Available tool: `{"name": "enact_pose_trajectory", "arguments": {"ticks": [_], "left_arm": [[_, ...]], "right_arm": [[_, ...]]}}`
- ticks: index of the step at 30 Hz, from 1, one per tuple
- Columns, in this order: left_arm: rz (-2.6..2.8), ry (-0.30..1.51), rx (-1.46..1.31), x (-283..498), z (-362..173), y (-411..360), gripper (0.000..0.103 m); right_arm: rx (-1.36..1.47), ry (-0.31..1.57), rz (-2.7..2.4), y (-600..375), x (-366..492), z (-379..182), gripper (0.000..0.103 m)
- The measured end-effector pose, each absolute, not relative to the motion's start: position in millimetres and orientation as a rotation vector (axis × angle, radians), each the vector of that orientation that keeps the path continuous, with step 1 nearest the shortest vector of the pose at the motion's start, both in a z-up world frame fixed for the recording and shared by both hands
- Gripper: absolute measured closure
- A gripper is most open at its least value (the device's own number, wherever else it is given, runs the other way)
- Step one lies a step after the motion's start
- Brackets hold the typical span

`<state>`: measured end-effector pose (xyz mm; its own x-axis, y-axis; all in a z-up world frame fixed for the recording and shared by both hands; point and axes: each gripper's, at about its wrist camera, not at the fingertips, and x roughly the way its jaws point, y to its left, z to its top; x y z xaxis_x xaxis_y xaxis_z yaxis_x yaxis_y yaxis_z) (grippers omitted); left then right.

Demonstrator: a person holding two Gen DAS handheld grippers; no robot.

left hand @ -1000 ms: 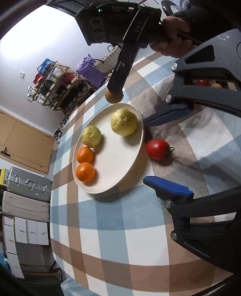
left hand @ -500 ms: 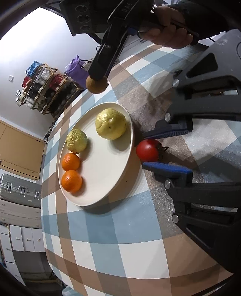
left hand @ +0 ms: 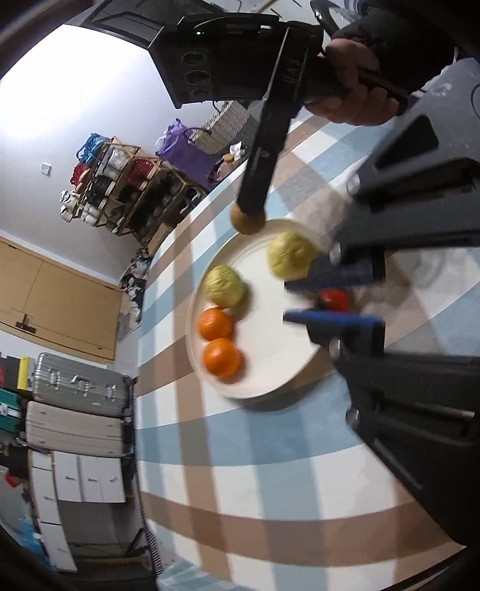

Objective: Organize fruits
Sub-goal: 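Carry the tomato and kiwi onto the cream plate and open both grippers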

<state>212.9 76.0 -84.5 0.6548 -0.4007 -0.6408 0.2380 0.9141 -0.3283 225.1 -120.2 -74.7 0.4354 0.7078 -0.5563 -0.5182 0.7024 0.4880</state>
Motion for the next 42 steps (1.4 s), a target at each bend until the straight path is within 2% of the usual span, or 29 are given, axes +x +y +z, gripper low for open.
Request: {"name": "enact_pose_trajectory", "arguments": {"ticks": [6, 8, 10, 13, 16, 27, 29, 31, 35, 36, 42], "left_arm": [[-0.365, 0.79, -0.212, 231, -83, 79, 0.097], [-0.345, 0.797, -0.204, 225, -87, 84, 0.086], [-0.338, 0.807, -0.256, 214, -94, 95, 0.06], [-0.314, 0.799, -0.317, 191, -101, 111, 0.04], [-0.272, 0.793, -0.27, 174, -108, 115, 0.033], [-0.259, 0.896, -0.233, 197, -144, 105, 0.033], [-0.245, 0.904, -0.215, 200, -148, 100, 0.036], [-0.249, 0.899, -0.221, 201, -150, 100, 0.047], [-0.229, 0.901, -0.201, 207, -151, 99, 0.059], [-0.233, 0.902, -0.195, 208, -151, 97, 0.067], [-0.251, 0.904, -0.194, 209, -150, 96, 0.072]], "right_arm": [[0.249, 0.856, 0.773, -101, 251, -75, 0.076], [0.256, 0.853, 0.779, -99, 252, -75, 0.076], [0.26, 0.844, 0.788, -99, 248, -76, 0.076], [0.265, 0.851, 0.787, -101, 241, -84, 0.076], [0.277, 0.872, 0.779, -106, 232, -92, 0.076], [0.29, 0.862, 0.752, -119, 214, -88, 0.076], [0.288, 0.863, 0.753, -118, 213, -88, 0.076], [0.287, 0.864, 0.756, -117, 213, -88, 0.076], [0.281, 0.867, 0.763, -115, 211, -89, 0.076], [0.283, 0.867, 0.763, -115, 212, -90, 0.076], [0.285, 0.87, 0.759, -115, 212, -92, 0.076]]}}
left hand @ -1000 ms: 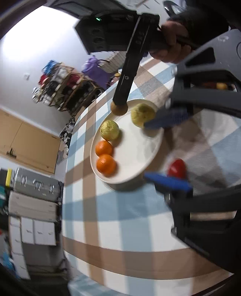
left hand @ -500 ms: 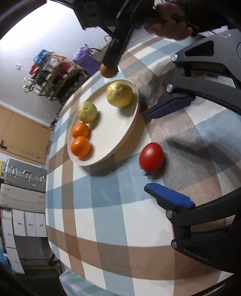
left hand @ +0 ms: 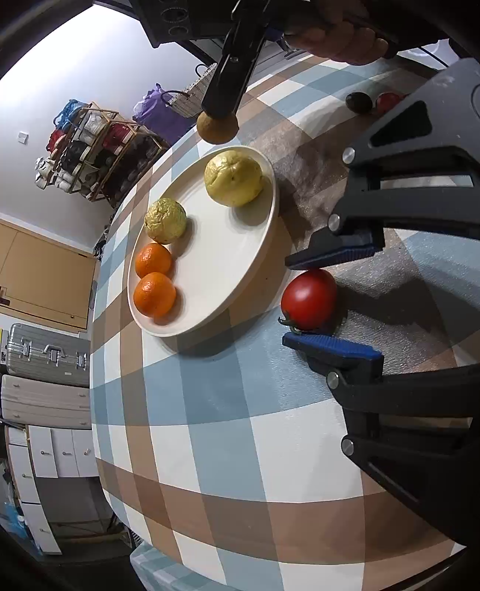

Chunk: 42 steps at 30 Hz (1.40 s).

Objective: Organize fruits
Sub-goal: 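Carry the tomato and kiwi onto the cream plate and open both grippers, then move both grippers back toward the remaining plums, tomato and kiwi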

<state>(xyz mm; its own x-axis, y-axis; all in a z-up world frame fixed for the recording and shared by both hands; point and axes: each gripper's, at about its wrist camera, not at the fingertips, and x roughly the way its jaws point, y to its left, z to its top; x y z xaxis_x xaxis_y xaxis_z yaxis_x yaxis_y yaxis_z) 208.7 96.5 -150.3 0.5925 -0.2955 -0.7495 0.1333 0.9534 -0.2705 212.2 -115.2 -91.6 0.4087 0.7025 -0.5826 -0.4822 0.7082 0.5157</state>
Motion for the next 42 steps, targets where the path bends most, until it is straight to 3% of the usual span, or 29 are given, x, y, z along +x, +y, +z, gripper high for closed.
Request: {"name": "enact_pose_trajectory", "arguments": {"ticks": [17, 36, 38, 39, 40, 42], "left_arm": [[-0.326, 0.787, -0.19, 239, -93, 87, 0.072], [-0.335, 0.848, -0.158, 298, -130, 82, 0.072], [-0.335, 0.844, -0.158, 299, -131, 83, 0.07], [-0.336, 0.846, -0.153, 299, -131, 82, 0.06], [-0.337, 0.847, -0.146, 298, -131, 81, 0.057], [-0.327, 0.835, -0.138, 293, -126, 81, 0.049]], "right_arm": [[0.274, 0.856, 0.796, -99, 249, -78, 0.076], [0.233, 1.07, 0.681, -54, 326, -123, 0.075], [0.234, 1.074, 0.682, -54, 327, -123, 0.07], [0.24, 1.068, 0.683, -55, 326, -122, 0.059], [0.25, 1.059, 0.687, -57, 325, -121, 0.049], [0.266, 1.035, 0.685, -63, 321, -114, 0.047]]}}
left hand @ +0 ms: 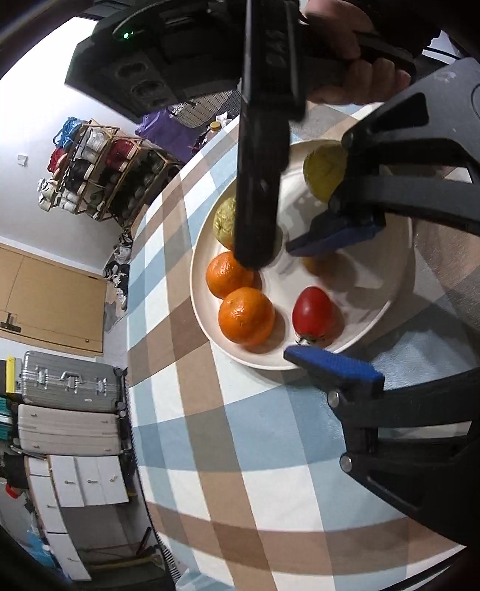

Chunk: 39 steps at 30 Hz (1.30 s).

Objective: Organize fruits
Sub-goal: 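Move both grippers back toward the remaining plums, tomato and kiwi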

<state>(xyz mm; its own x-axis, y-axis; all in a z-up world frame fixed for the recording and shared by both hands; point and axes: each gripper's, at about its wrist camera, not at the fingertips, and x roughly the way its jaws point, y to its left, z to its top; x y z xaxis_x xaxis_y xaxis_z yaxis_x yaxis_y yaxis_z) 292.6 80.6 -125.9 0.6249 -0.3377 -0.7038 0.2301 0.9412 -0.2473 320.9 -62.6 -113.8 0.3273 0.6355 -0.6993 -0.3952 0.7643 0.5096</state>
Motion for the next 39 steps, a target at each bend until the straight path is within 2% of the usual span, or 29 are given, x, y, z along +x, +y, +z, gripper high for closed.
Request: {"name": "enact_pose_trajectory", "arguments": {"ticks": [3, 5, 6, 7, 11, 15, 19, 29, 39], "left_arm": [[-0.301, 0.8, -0.15, 279, -113, 84, 0.03], [-0.299, 0.77, -0.156, 268, -103, 86, 0.021], [-0.285, 0.752, -0.147, 261, -98, 85, 0.016], [-0.278, 0.737, -0.141, 254, -93, 85, 0.015], [-0.282, 0.71, -0.138, 225, -77, 81, 0.014], [-0.247, 0.679, -0.151, 196, -63, 76, 0.001], [-0.25, 0.634, -0.144, 165, -48, 64, 0.001], [-0.194, 0.593, -0.117, 104, -35, 30, 0.001], [-0.183, 0.615, -0.192, 59, -48, 25, 0.001]], "right_arm": [[0.278, 0.983, 0.698, -77, 307, -99, 0.046], [0.279, 0.954, 0.695, -88, 297, -90, 0.037], [0.27, 0.938, 0.692, -94, 289, -84, 0.027], [0.253, 0.919, 0.681, -101, 281, -77, 0.019], [0.191, 0.84, 0.646, -127, 245, -54, 0.014], [0.231, 0.769, 0.628, -155, 206, -34, 0.008], [0.214, 0.676, 0.617, -169, 165, -18, 0.002], [0.177, 0.548, 0.567, -183, 91, -7, 0.0], [0.132, 0.578, 0.579, -176, 40, -24, 0.0]]}}
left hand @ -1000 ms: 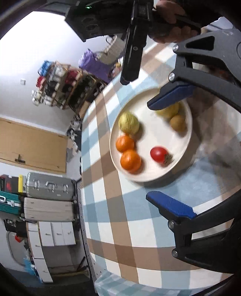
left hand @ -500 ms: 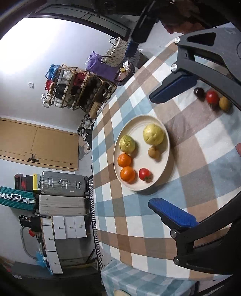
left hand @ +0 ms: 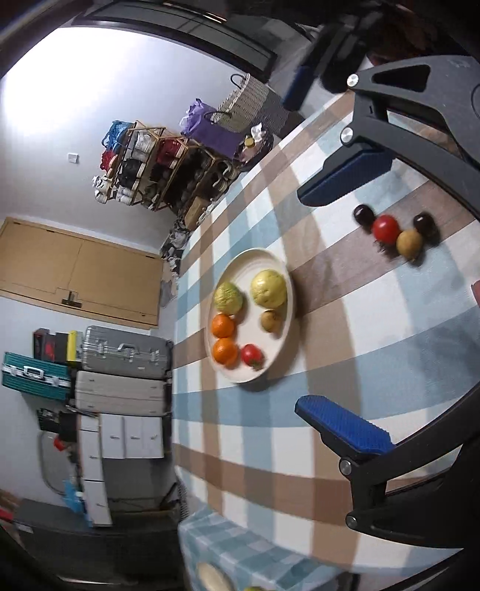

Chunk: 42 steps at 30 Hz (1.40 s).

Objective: Organize fruits
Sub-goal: 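Move both grippers back toward the remaining plums, tomato and kiwi, then grasp the dark plum with the right gripper while the left gripper approaches the kiwi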

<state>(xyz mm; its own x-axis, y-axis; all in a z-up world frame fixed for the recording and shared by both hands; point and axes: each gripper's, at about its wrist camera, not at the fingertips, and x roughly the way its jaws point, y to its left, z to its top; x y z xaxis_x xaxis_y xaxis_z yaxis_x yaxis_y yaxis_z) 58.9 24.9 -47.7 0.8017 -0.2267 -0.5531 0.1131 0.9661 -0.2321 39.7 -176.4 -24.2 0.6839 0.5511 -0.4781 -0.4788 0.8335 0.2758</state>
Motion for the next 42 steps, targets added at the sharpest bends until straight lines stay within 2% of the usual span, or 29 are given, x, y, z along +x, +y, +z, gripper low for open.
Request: {"name": "enact_pose_trajectory", "arguments": {"ticks": [11, 23, 29, 31, 38, 42], "left_arm": [[-0.167, 0.662, -0.243, 31, -84, 34, 0.001], [-0.146, 0.707, -0.273, 36, -104, 50, 0.001], [-0.161, 0.733, -0.293, 40, -113, 52, 0.001], [-0.177, 0.738, -0.304, 41, -115, 53, 0.001], [-0.187, 0.746, -0.308, 40, -119, 55, 0.001], [-0.191, 0.75, -0.315, 41, -121, 56, 0.001]], "right_arm": [[0.125, 0.74, 0.638, -160, 5, -79, 0.0], [0.119, 0.861, 0.678, -135, 14, -116, 0.001], [0.106, 0.894, 0.685, -126, 20, -125, 0.014], [0.104, 0.906, 0.691, -124, 21, -127, 0.022], [0.105, 0.923, 0.677, -121, 26, -132, 0.032], [0.111, 0.925, 0.675, -121, 29, -134, 0.05]]}}
